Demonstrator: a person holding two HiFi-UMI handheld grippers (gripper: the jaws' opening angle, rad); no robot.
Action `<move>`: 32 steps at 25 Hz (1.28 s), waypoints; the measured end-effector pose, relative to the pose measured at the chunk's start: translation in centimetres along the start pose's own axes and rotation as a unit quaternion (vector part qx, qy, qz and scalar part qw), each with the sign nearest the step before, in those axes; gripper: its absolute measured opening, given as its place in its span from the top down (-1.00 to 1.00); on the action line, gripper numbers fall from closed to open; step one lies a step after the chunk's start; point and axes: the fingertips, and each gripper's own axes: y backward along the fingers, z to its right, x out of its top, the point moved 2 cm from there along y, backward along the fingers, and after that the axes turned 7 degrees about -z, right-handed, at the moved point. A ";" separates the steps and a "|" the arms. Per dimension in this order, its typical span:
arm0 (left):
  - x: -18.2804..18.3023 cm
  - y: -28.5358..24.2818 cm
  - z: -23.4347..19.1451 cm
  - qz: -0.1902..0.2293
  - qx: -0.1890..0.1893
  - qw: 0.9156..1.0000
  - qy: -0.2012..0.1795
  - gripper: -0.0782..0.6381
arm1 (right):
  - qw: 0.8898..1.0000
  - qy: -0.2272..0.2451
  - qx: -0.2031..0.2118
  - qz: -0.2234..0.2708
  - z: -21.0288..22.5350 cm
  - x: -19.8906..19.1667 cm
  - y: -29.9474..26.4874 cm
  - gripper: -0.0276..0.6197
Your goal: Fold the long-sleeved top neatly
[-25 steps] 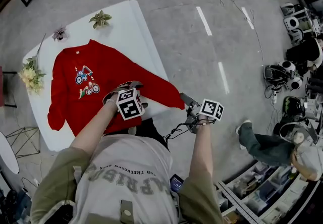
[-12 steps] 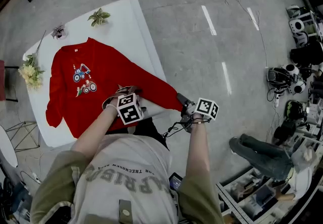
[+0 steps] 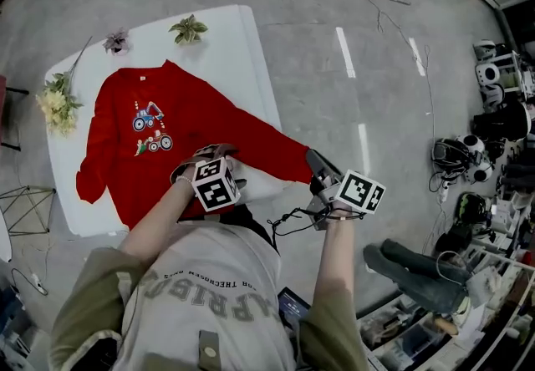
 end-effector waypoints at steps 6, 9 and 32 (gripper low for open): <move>-3.2 3.0 -3.0 0.024 0.038 0.998 0.049 -0.13 | 0.997 0.064 0.011 -0.040 -8.5 1.1 -6.4 0.72; -5.9 4.3 -4.5 0.028 0.054 0.995 0.079 -0.13 | 0.994 0.085 0.003 -0.074 -11.3 0.0 -11.4 0.72; -15.6 6.7 -7.9 0.055 0.048 0.967 0.245 -0.13 | 0.926 0.259 0.044 -0.272 -19.7 -10.4 -25.5 -0.13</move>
